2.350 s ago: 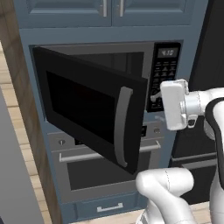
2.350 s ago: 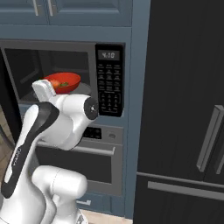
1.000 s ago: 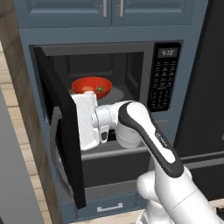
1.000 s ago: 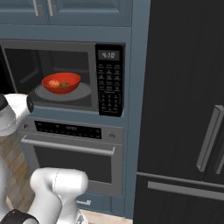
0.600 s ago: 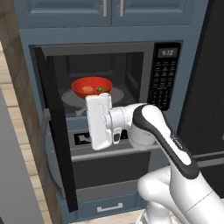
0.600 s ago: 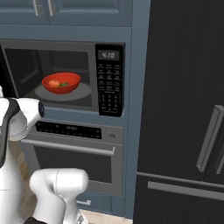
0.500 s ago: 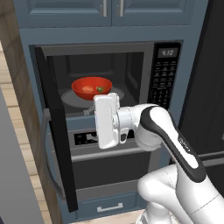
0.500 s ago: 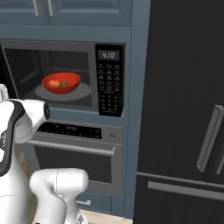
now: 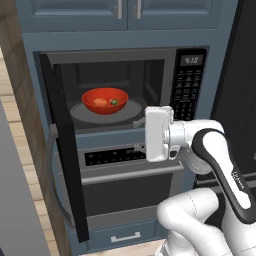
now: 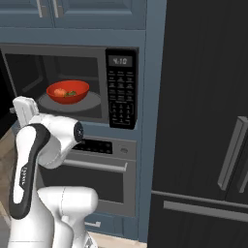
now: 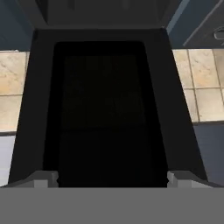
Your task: The microwave is finished heating the fish and squash. Take the bowl containing the food and place it on the dining counter.
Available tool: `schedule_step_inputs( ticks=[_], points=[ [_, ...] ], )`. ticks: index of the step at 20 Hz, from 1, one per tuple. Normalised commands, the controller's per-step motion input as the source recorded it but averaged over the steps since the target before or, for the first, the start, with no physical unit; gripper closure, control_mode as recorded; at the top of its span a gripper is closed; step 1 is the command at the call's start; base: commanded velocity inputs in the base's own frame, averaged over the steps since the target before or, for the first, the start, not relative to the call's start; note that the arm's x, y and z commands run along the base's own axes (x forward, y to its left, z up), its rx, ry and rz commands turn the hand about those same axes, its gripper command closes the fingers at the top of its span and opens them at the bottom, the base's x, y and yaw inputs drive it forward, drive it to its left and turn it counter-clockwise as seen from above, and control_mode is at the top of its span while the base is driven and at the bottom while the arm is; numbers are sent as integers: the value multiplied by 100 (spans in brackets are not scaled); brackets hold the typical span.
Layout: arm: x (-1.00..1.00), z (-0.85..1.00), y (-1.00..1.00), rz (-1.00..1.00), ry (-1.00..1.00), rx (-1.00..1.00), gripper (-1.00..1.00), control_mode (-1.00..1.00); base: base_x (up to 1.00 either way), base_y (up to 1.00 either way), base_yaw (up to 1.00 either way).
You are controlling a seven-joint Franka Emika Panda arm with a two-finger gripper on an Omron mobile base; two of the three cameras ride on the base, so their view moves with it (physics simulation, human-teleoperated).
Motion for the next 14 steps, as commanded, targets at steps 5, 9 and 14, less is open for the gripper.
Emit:
schedule_step_inputs(
  ticks=[5,9,14],
  points=[
    [57,30,-98,-25,-10,-21,-100,-100,0,0,0],
    [49,47,-89,-36,0,-23,-100,-100,0,0,0],
    [16,3,-47,-19,7,-11,-100,-100,0,0,0]
  ],
)
